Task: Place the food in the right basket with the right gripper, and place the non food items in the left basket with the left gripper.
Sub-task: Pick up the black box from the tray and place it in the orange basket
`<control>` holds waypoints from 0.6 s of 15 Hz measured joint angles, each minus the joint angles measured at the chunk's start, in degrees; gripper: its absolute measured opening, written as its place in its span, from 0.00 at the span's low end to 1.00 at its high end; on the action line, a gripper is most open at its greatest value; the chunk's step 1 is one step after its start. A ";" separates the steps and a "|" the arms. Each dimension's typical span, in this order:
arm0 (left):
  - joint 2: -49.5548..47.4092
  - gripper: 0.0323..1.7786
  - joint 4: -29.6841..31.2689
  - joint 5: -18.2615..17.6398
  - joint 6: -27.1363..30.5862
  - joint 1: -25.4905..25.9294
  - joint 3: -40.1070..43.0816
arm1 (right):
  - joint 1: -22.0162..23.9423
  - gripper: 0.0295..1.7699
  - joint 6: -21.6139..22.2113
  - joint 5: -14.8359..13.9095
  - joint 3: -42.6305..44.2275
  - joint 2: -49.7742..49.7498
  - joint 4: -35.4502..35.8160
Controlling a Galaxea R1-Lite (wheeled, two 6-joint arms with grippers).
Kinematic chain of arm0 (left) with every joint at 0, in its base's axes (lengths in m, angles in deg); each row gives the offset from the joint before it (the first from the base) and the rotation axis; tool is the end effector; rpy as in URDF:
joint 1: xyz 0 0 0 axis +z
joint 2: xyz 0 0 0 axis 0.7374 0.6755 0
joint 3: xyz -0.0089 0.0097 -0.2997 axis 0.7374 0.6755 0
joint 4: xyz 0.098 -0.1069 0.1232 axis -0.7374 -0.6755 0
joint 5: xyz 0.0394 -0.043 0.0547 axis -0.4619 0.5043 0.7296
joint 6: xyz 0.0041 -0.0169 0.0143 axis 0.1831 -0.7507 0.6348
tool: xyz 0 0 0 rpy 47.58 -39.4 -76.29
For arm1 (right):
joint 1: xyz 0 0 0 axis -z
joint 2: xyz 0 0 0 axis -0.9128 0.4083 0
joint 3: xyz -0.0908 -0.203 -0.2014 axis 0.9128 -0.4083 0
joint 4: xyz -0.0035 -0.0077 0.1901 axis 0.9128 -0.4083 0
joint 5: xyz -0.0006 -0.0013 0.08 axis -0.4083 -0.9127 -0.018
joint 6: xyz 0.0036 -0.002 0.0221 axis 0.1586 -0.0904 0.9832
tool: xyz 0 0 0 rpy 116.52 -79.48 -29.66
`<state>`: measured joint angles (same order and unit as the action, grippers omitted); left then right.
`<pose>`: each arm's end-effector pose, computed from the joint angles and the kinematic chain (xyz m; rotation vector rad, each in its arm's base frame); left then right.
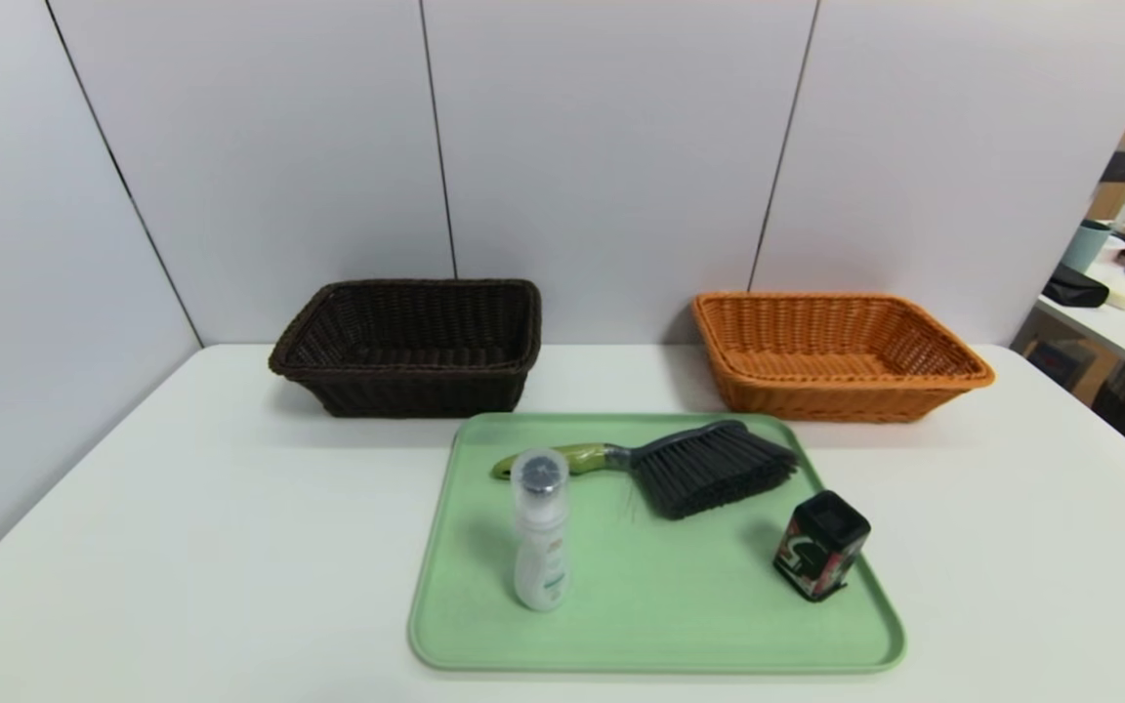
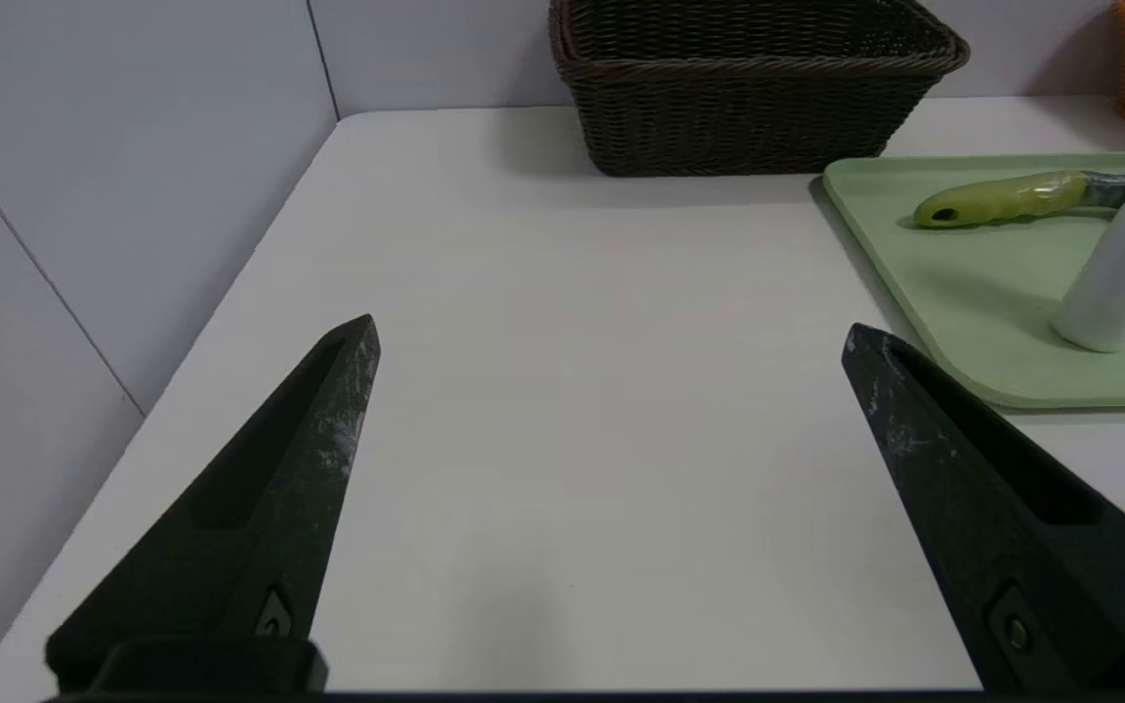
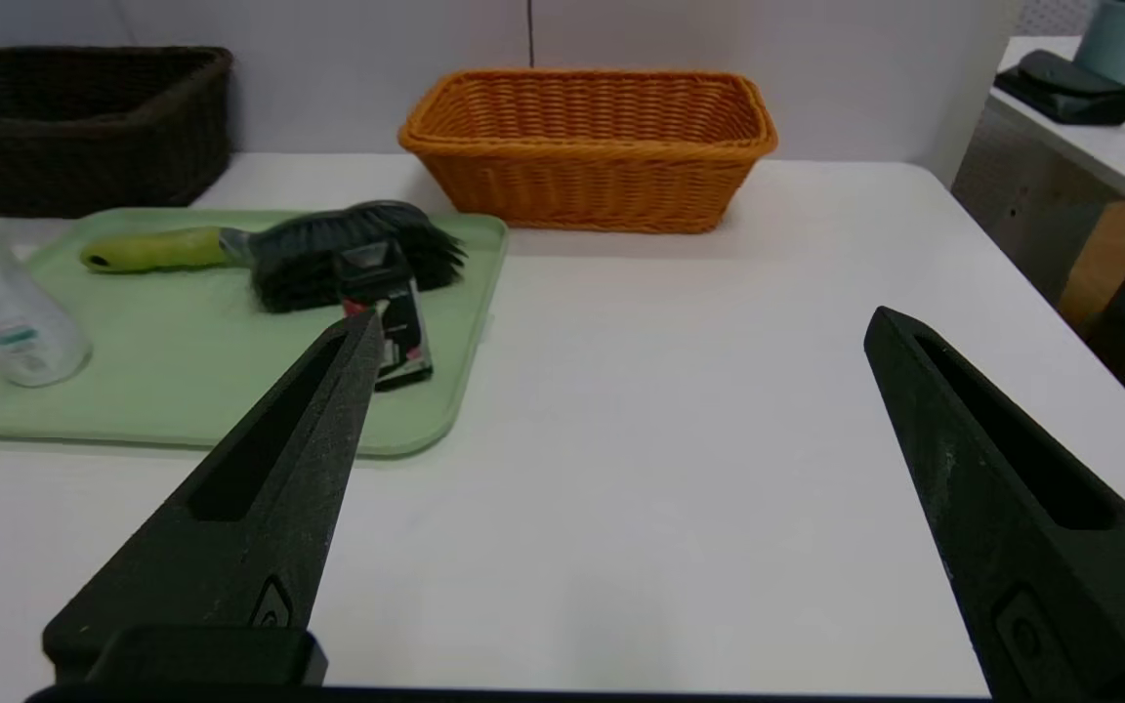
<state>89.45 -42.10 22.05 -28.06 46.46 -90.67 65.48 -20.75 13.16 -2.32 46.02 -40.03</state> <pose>-0.0550 0.0011 0.1406 0.0047 -0.0395 -0.0146 -0.0606 0.0007 0.1576 0.0011 -0.0464 0.0543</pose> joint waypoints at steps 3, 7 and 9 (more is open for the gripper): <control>7.20 0.95 -6.17 -1.58 2.66 0.00 -11.22 | -0.05 0.96 -0.51 2.84 15.87 9.57 -6.23; 20.96 0.95 -5.17 -5.00 3.84 -0.02 -24.61 | -0.13 0.96 -1.65 7.67 33.34 25.47 -8.19; 27.54 0.95 -4.99 -6.31 3.97 -0.11 -29.32 | -0.38 0.96 -3.61 9.65 39.57 32.61 -10.19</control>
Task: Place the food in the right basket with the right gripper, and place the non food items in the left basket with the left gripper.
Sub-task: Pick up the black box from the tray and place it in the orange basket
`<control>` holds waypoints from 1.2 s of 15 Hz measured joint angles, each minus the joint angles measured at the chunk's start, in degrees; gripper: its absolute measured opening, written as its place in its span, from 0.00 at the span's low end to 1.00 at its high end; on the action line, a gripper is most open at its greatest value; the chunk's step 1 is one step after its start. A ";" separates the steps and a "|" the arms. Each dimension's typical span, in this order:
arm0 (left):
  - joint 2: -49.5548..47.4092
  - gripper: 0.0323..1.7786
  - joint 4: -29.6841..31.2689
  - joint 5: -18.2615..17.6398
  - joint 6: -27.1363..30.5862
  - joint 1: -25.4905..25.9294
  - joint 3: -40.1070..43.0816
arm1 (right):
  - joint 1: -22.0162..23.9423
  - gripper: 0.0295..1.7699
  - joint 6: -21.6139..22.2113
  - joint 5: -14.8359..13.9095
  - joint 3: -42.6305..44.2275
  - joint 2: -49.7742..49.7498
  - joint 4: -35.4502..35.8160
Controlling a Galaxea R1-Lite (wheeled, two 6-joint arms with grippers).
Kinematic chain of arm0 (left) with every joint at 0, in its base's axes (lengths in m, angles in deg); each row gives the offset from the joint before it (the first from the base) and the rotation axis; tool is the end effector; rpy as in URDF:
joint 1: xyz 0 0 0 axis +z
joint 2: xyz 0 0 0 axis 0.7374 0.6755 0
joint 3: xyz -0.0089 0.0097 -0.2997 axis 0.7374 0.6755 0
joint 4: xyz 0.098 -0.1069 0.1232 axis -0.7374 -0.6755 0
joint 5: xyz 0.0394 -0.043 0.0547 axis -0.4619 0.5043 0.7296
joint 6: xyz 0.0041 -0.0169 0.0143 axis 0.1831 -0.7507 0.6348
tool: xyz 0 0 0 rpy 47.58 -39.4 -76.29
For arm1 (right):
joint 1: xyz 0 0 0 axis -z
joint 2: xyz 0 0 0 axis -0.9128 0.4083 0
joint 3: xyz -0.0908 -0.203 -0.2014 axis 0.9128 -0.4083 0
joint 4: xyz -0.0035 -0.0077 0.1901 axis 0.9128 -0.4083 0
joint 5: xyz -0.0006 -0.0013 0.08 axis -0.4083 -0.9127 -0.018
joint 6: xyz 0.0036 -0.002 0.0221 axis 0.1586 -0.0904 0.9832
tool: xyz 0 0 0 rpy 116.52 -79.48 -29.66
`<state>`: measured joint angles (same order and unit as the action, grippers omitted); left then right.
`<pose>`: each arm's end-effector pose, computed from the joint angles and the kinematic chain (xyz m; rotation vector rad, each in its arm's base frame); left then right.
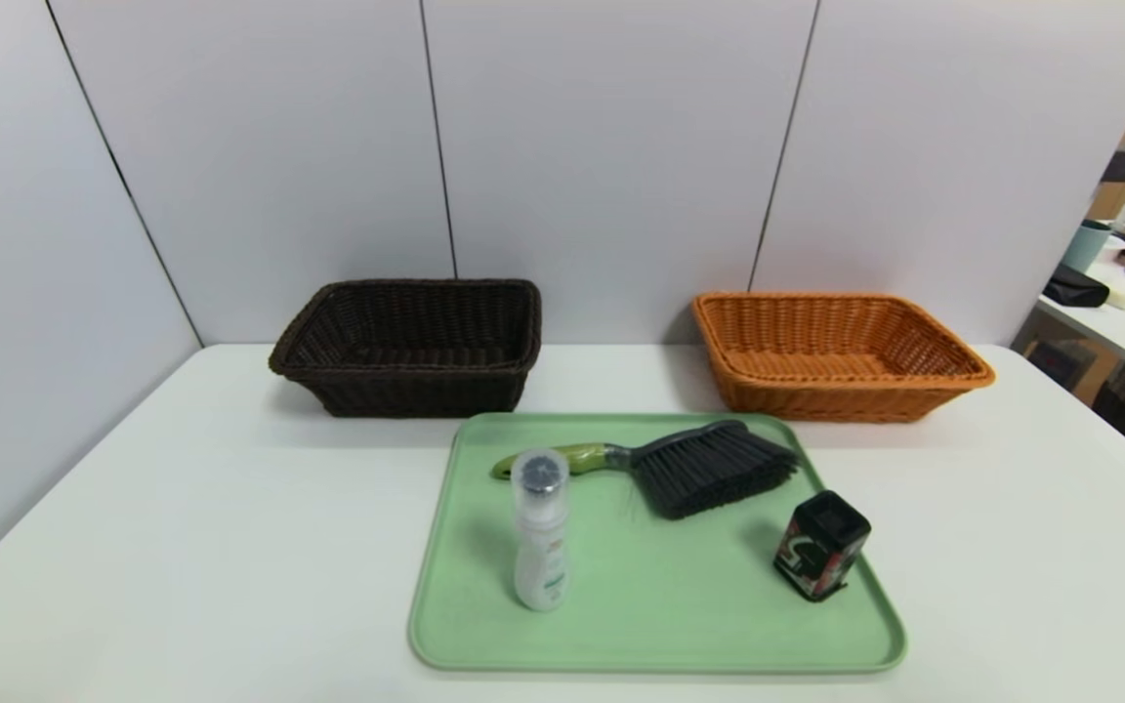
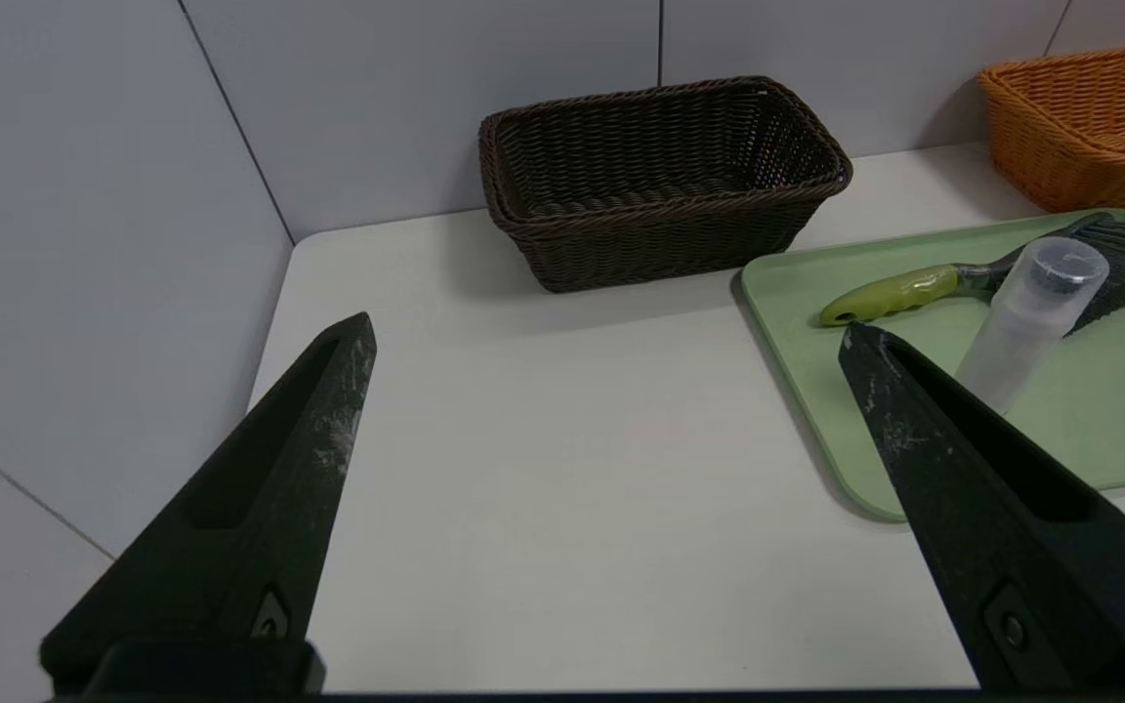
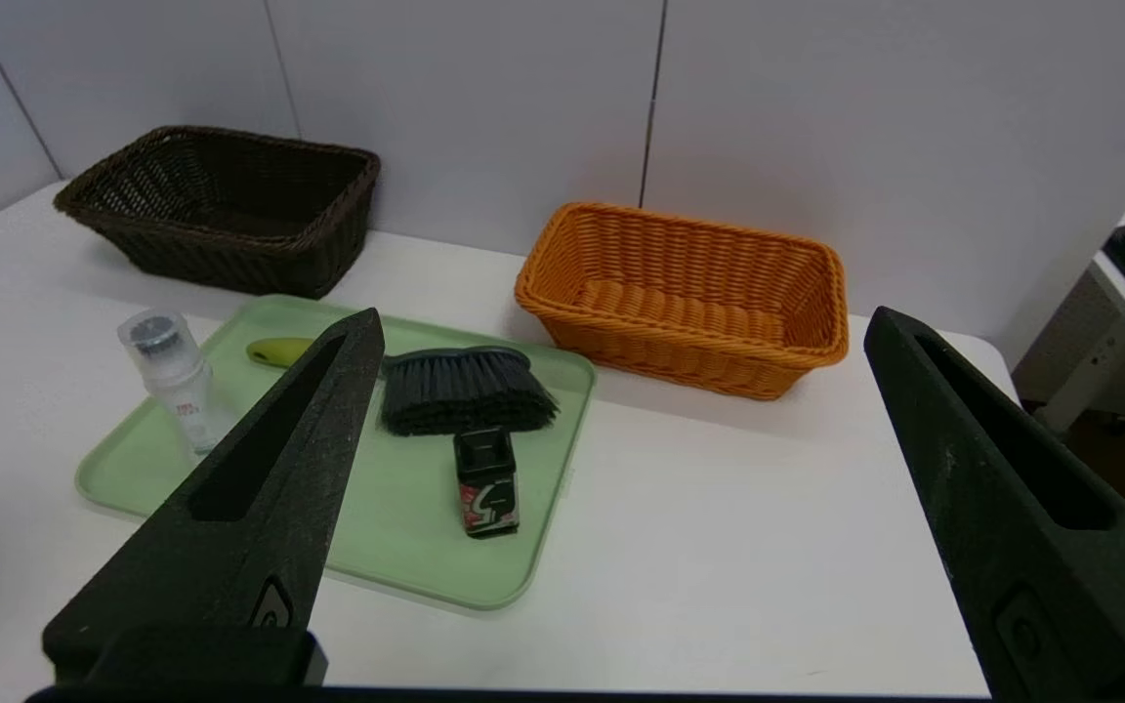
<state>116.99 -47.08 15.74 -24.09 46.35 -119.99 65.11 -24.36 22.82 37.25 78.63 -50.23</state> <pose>-0.0204 -0.0019 0.2767 0.0737 0.0116 -0.1273 -0.0201 0.0046 0.3255 -0.0597 0.0031 0.2296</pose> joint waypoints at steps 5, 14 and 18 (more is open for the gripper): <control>12.19 0.95 0.02 -1.05 0.00 -0.40 -2.66 | -5.21 0.96 -1.07 5.29 8.30 15.02 -12.52; 27.04 0.95 0.48 0.13 -1.60 -2.26 -1.28 | -18.30 0.96 0.63 -2.10 -3.19 36.72 -1.68; 31.43 0.95 2.27 3.24 -2.86 -5.58 -0.26 | -20.96 0.96 0.80 -6.21 -5.32 42.59 -0.59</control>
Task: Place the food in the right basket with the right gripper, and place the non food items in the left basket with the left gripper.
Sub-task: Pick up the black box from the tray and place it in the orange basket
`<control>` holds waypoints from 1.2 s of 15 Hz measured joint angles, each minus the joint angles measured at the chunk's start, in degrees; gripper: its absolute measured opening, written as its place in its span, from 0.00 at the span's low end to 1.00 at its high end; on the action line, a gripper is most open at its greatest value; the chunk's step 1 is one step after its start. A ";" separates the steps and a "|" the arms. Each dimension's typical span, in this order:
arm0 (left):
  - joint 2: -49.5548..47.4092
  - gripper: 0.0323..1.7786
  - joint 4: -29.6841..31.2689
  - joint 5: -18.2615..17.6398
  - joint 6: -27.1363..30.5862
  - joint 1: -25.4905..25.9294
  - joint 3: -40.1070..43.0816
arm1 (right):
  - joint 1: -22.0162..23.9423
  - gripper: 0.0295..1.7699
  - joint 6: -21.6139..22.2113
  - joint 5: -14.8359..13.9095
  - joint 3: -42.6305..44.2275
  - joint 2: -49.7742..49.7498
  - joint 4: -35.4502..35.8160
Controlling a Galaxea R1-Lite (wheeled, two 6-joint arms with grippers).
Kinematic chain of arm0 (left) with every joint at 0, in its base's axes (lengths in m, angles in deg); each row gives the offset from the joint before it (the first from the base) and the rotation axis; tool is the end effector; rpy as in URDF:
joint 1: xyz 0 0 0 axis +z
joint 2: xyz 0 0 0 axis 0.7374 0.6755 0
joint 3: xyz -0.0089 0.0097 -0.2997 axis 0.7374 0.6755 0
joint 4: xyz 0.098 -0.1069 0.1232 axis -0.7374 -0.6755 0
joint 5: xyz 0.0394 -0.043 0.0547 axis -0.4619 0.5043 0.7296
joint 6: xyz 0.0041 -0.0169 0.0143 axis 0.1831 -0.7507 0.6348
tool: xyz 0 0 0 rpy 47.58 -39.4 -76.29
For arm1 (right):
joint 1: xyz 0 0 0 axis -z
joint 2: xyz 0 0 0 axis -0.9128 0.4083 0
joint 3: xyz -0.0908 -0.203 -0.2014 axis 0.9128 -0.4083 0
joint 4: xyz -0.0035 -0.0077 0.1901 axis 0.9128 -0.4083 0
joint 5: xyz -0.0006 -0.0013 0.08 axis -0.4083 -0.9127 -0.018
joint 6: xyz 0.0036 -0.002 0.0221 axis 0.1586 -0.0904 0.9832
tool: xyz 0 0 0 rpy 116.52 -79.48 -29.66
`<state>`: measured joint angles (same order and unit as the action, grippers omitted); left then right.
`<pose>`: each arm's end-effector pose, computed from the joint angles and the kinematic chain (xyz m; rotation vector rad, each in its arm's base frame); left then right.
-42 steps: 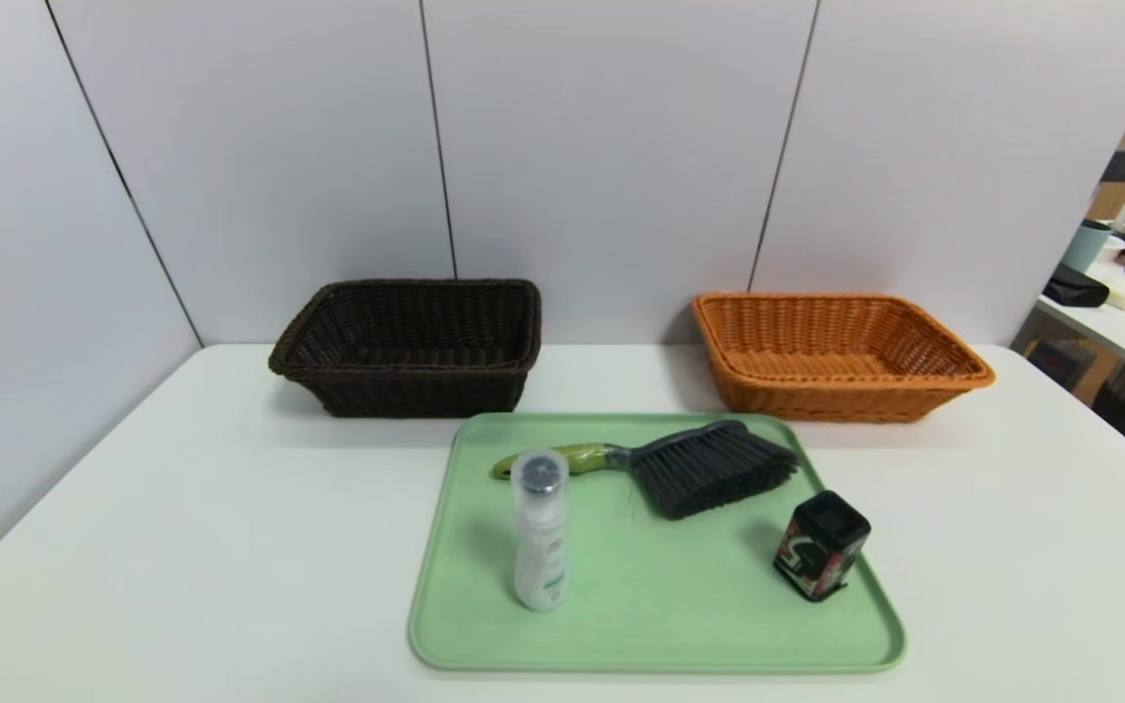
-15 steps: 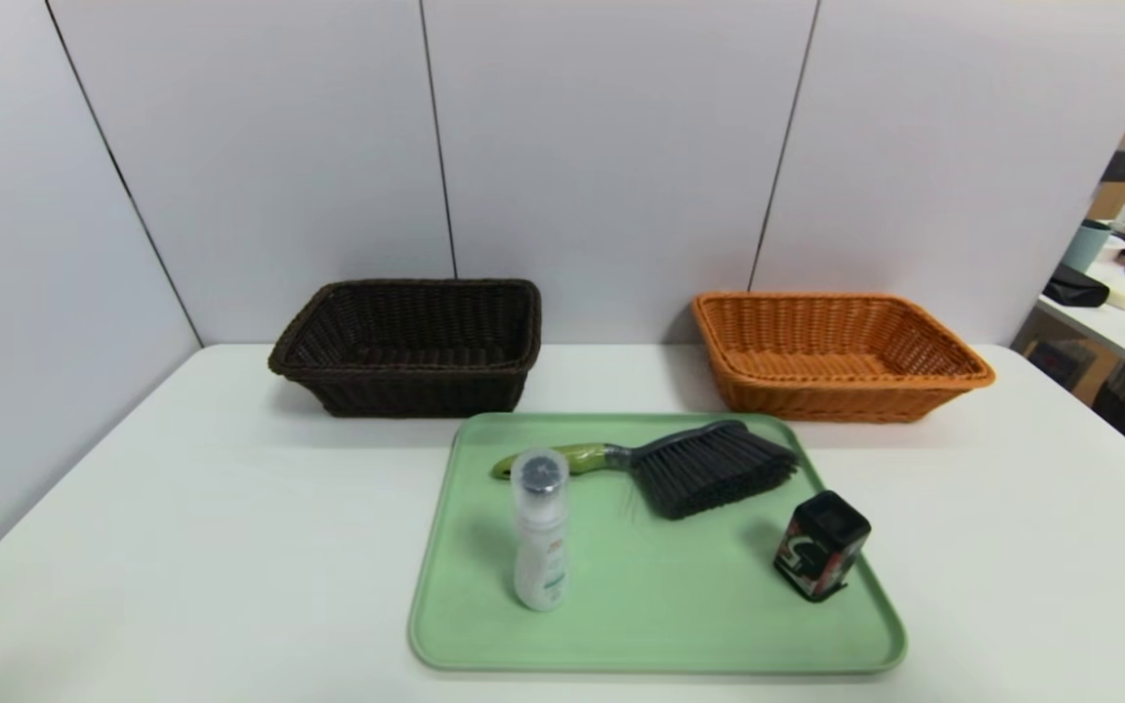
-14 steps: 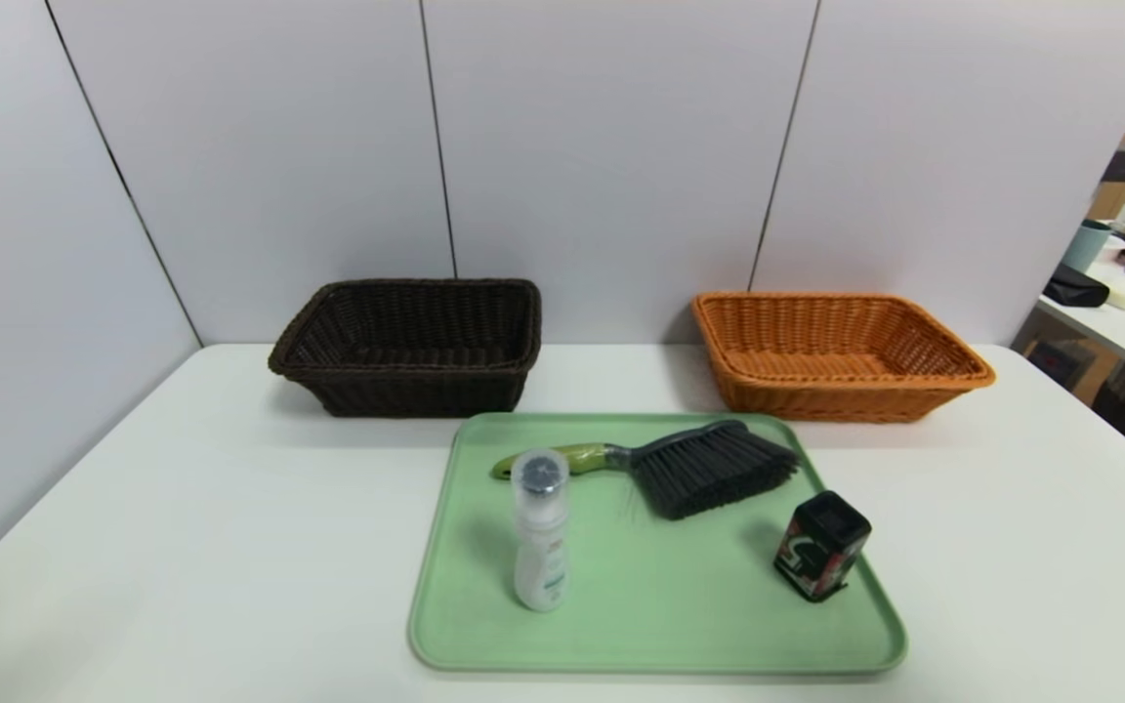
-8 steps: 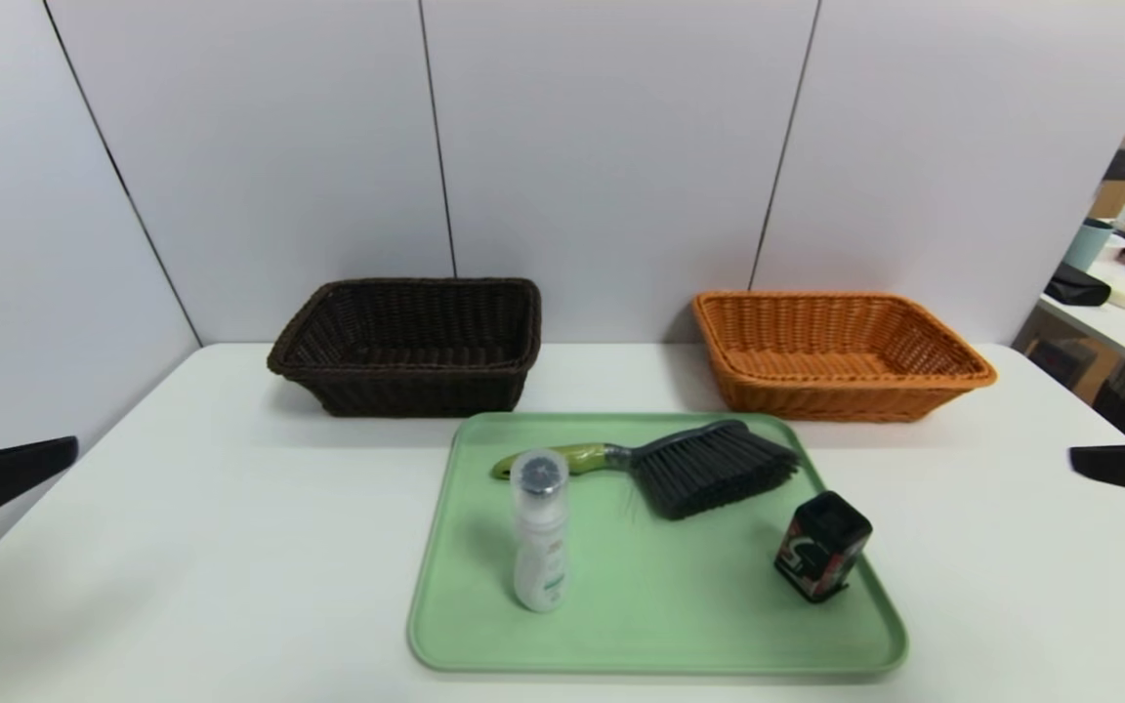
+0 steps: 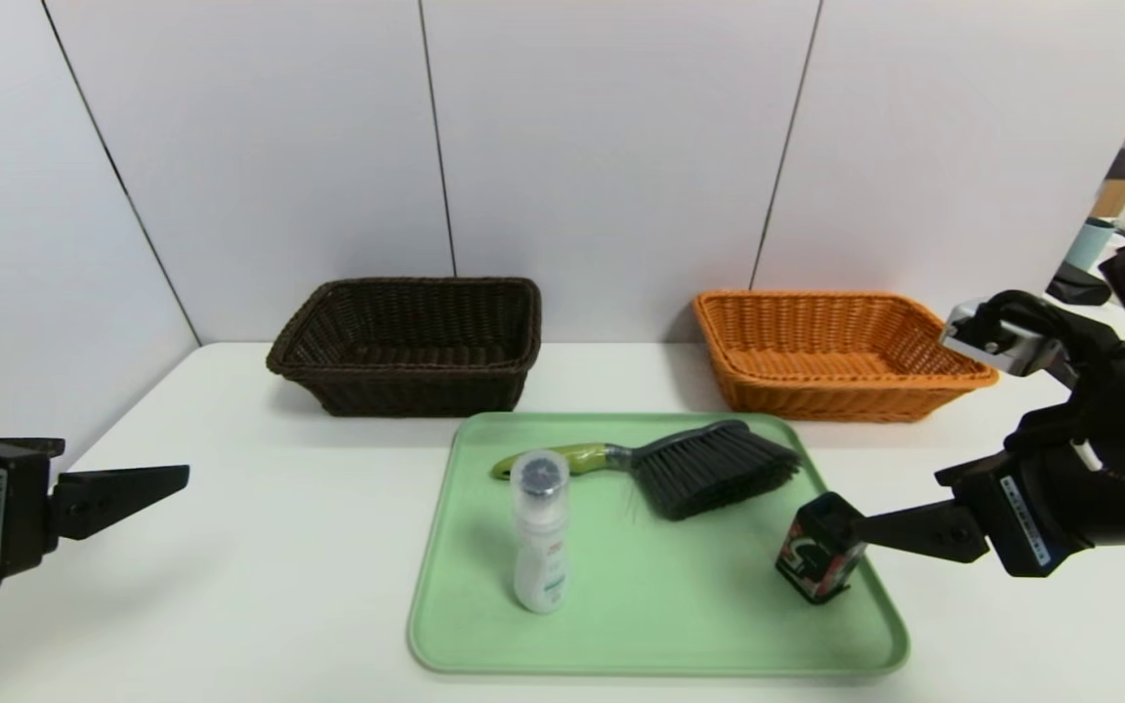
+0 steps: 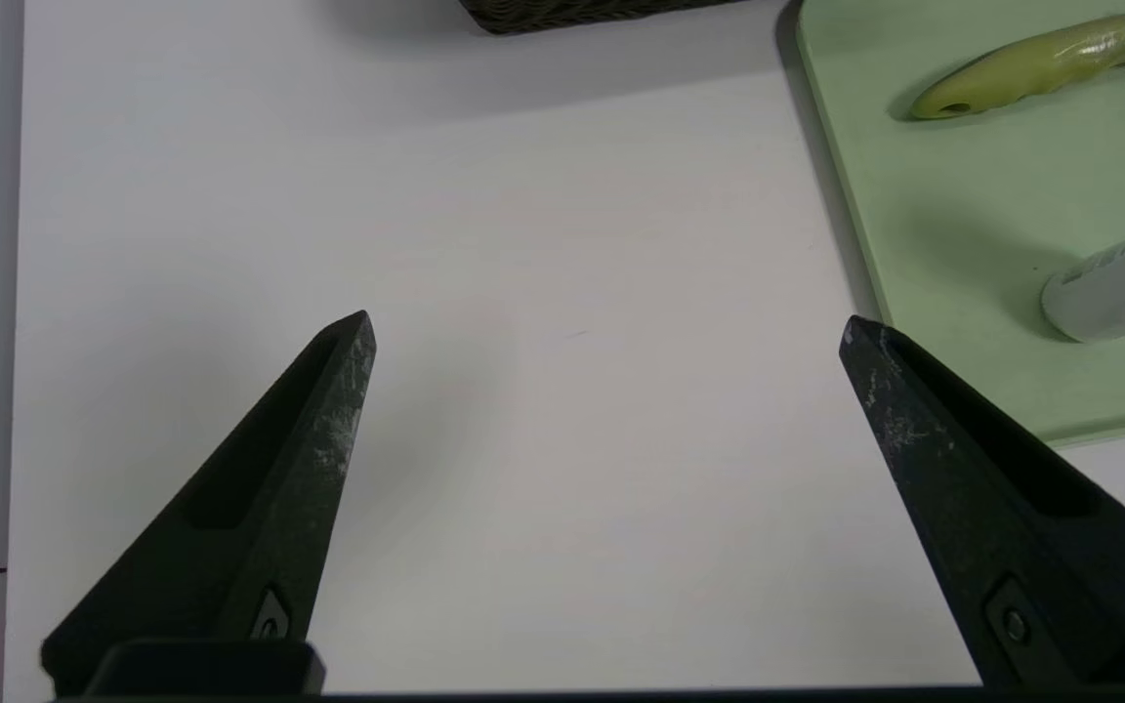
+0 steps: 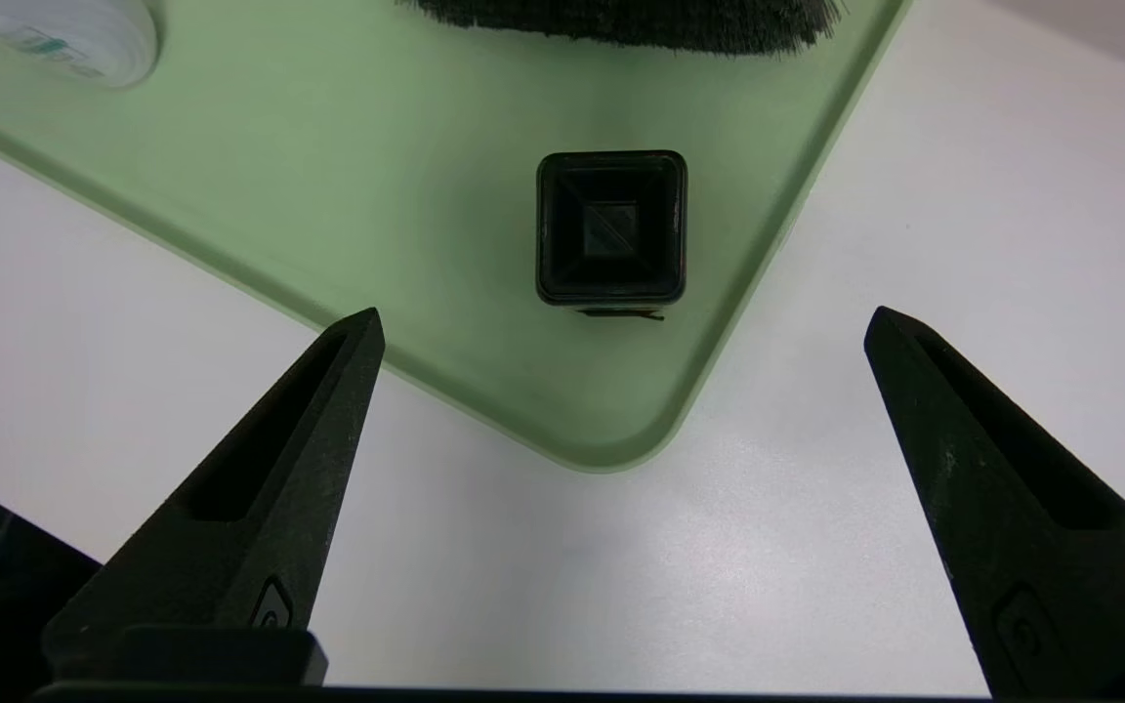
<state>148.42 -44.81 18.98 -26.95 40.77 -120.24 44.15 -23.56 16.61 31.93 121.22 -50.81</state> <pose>0.1281 -0.0162 0.2514 0.0416 0.5192 -0.1702 0.1849 0.0764 0.2280 -0.1607 0.8460 0.4767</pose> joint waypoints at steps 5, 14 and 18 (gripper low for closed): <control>5.53 0.95 3.96 5.36 -2.45 -7.53 -0.02 | -0.46 0.96 0.13 -4.63 -0.05 2.69 0.09; 8.79 0.95 4.27 5.45 -2.61 -10.03 0.46 | -2.45 0.96 0.17 -6.22 -1.05 7.27 3.34; 9.59 0.95 5.01 5.45 -2.58 -10.20 0.30 | -2.67 0.96 0.16 -6.30 -1.24 10.02 3.85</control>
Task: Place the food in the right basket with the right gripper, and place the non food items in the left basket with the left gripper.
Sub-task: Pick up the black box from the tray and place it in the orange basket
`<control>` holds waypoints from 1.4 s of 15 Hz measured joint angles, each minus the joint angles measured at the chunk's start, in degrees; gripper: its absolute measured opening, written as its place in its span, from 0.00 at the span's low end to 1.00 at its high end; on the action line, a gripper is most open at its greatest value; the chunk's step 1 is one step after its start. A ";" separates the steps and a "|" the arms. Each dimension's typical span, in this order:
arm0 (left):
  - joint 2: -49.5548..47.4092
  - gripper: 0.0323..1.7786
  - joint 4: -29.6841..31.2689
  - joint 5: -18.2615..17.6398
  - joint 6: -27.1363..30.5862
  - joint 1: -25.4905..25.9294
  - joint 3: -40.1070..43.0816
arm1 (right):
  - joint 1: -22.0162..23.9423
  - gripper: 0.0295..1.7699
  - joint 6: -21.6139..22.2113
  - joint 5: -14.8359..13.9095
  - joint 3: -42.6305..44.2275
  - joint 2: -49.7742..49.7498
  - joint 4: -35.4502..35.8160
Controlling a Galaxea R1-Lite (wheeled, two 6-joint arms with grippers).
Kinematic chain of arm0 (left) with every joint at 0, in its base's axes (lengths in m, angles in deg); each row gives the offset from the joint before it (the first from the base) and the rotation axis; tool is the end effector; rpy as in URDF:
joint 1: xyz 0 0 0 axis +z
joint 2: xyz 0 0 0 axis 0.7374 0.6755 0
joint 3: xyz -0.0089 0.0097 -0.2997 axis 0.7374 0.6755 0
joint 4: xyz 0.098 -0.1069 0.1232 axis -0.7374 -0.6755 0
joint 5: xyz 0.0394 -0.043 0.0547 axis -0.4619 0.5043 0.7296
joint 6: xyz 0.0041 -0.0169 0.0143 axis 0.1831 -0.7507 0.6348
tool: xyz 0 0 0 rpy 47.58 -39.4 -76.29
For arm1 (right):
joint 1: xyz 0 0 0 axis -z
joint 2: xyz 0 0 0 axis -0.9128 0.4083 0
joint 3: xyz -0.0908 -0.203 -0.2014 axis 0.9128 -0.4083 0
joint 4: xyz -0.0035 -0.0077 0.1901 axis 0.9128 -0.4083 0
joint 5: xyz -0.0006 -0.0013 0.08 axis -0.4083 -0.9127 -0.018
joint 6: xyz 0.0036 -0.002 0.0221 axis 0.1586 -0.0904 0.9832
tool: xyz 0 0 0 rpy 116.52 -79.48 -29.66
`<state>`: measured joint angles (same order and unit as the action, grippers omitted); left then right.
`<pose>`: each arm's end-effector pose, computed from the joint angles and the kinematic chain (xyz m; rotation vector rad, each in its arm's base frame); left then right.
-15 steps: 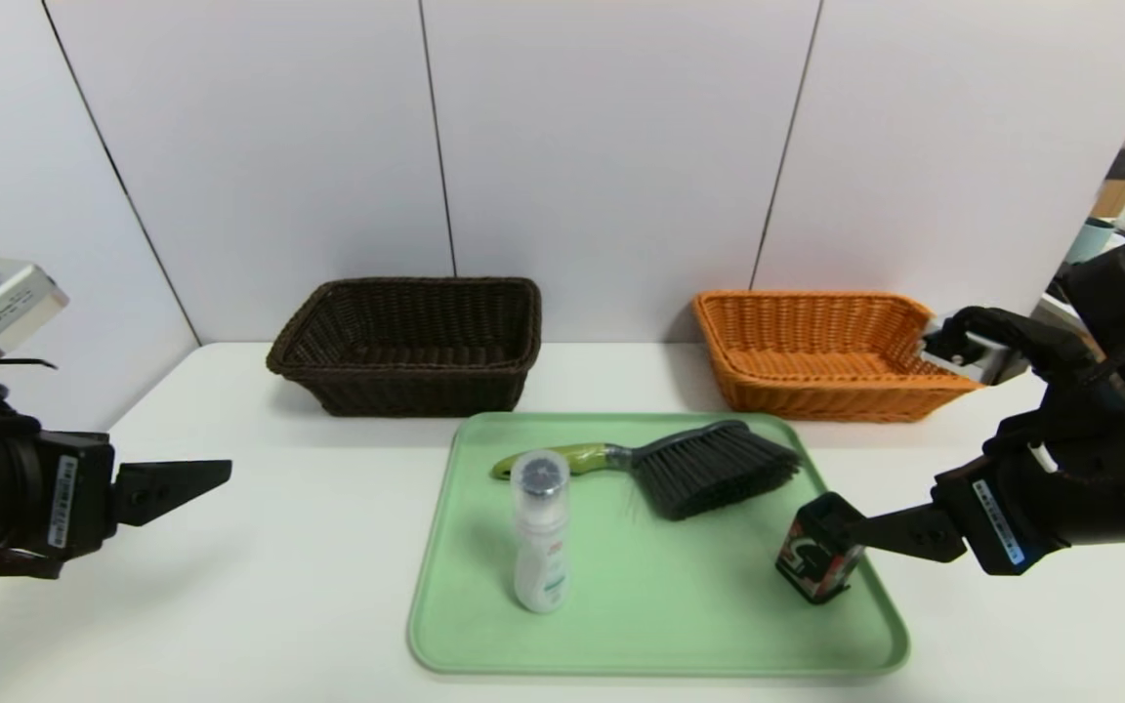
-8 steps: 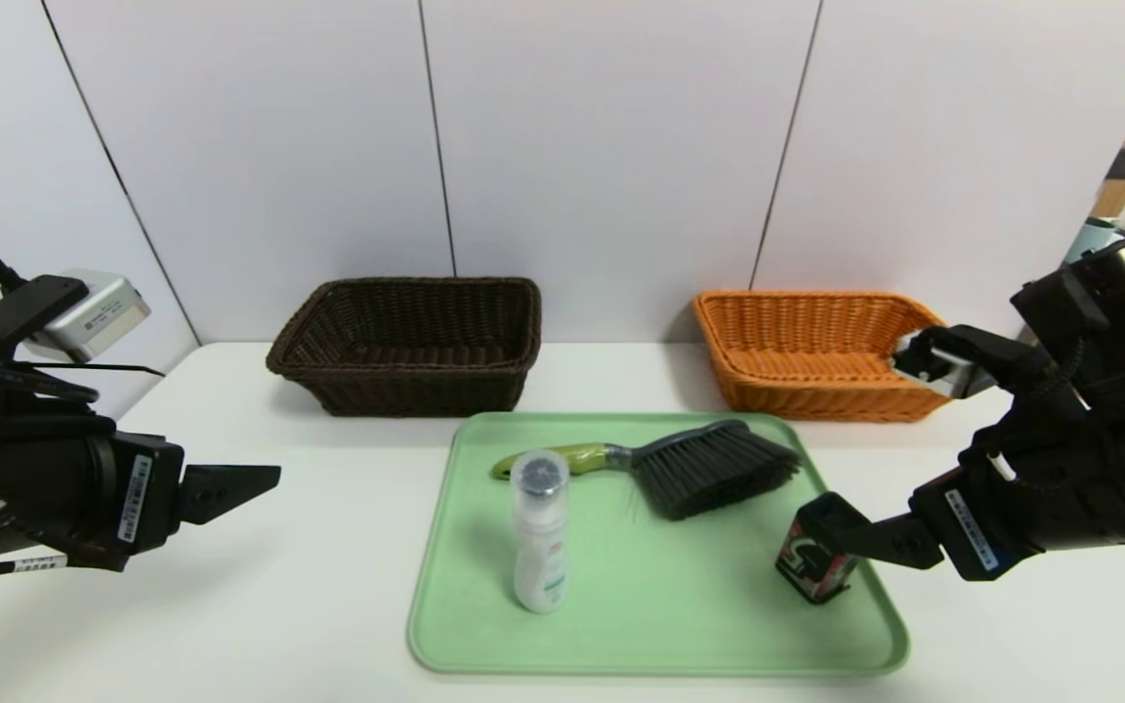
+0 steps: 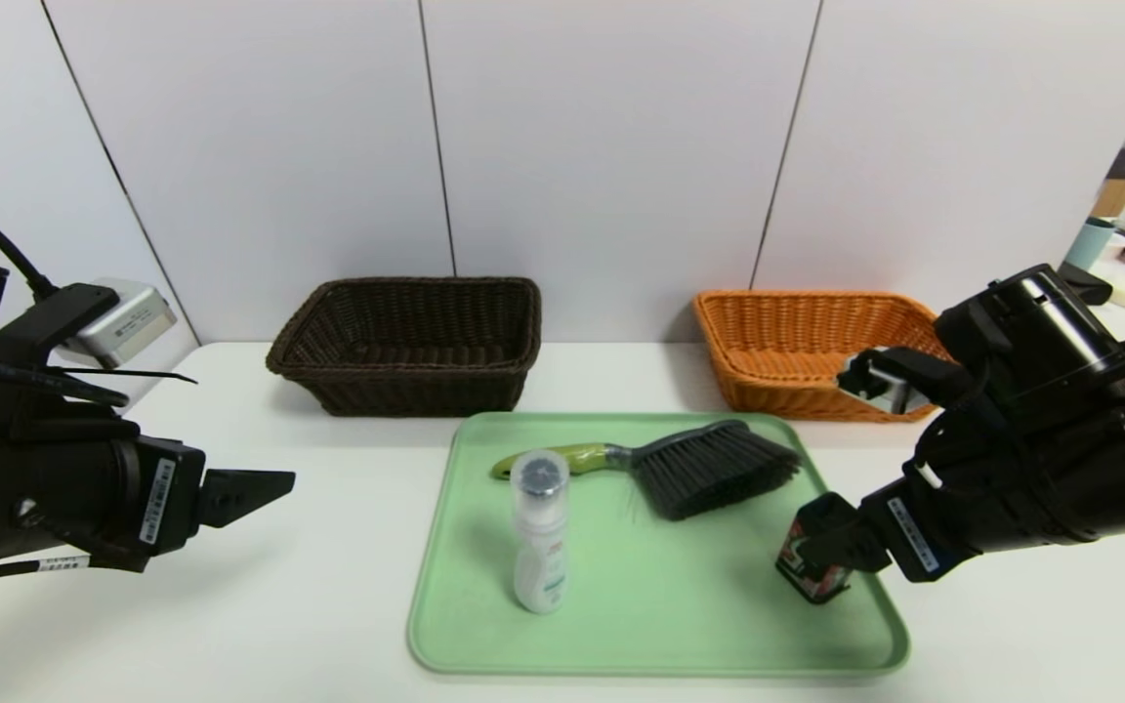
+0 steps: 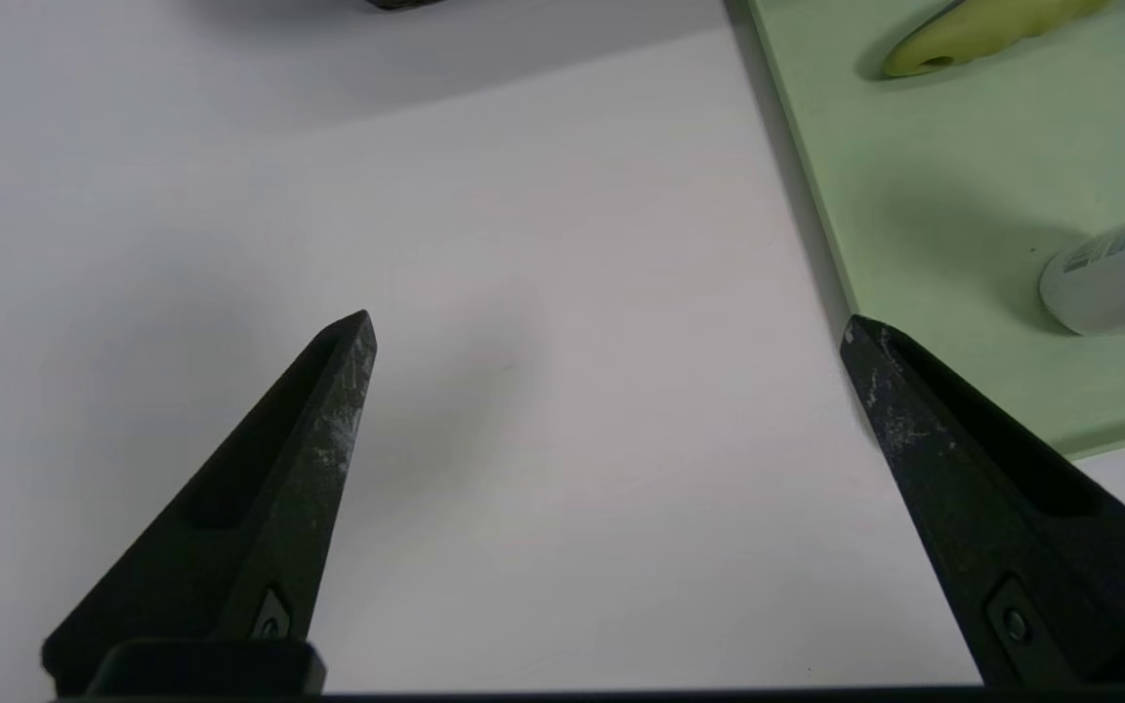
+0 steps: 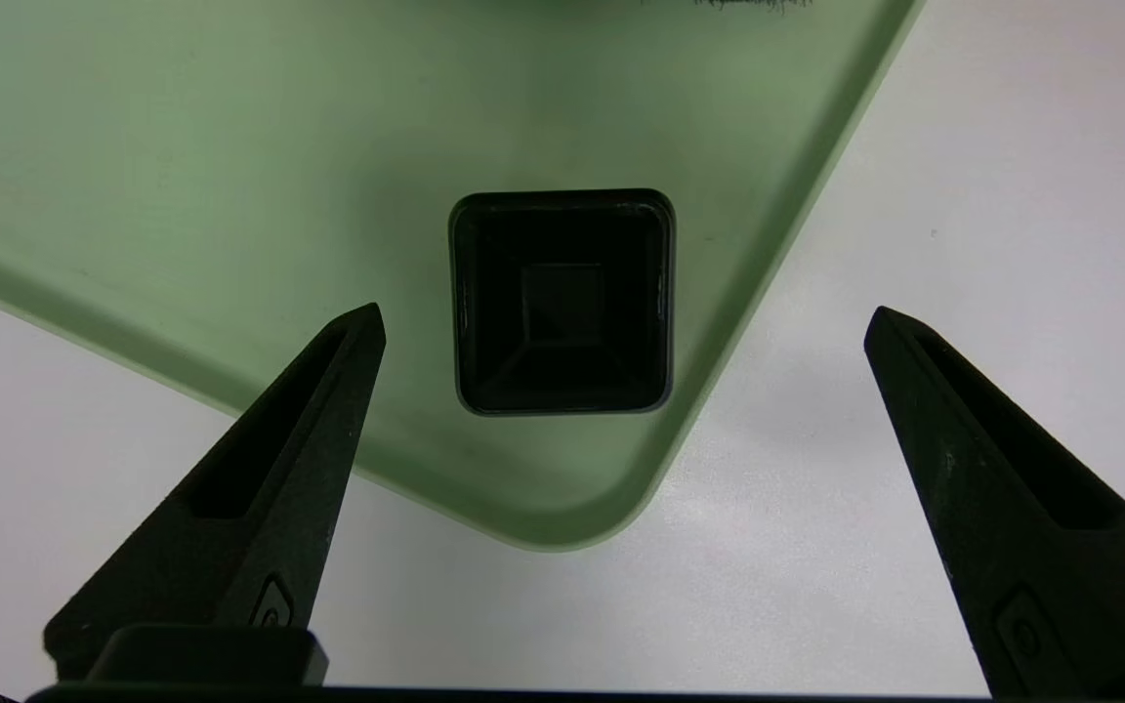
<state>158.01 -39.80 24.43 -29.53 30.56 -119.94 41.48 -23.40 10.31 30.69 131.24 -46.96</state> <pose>0.1671 -0.0498 0.2321 0.0833 0.6012 -0.2368 0.2187 0.0993 0.1880 -0.2515 0.9619 0.4101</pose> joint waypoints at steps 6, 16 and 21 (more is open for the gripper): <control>0.93 0.95 0.52 -0.05 0.00 -0.33 0.00 | -0.66 0.96 0.56 -0.26 0.44 2.60 0.80; 2.43 0.95 1.82 -0.09 -0.82 -0.61 -0.16 | -0.91 0.49 0.67 -0.22 0.74 5.16 1.02; 2.72 0.95 2.78 -0.06 -0.79 -0.63 -0.11 | -1.88 0.40 0.22 -0.24 0.89 5.71 0.78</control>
<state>160.73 -37.02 24.37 -30.33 29.93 -120.05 39.60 -23.18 10.07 31.58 136.95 -46.18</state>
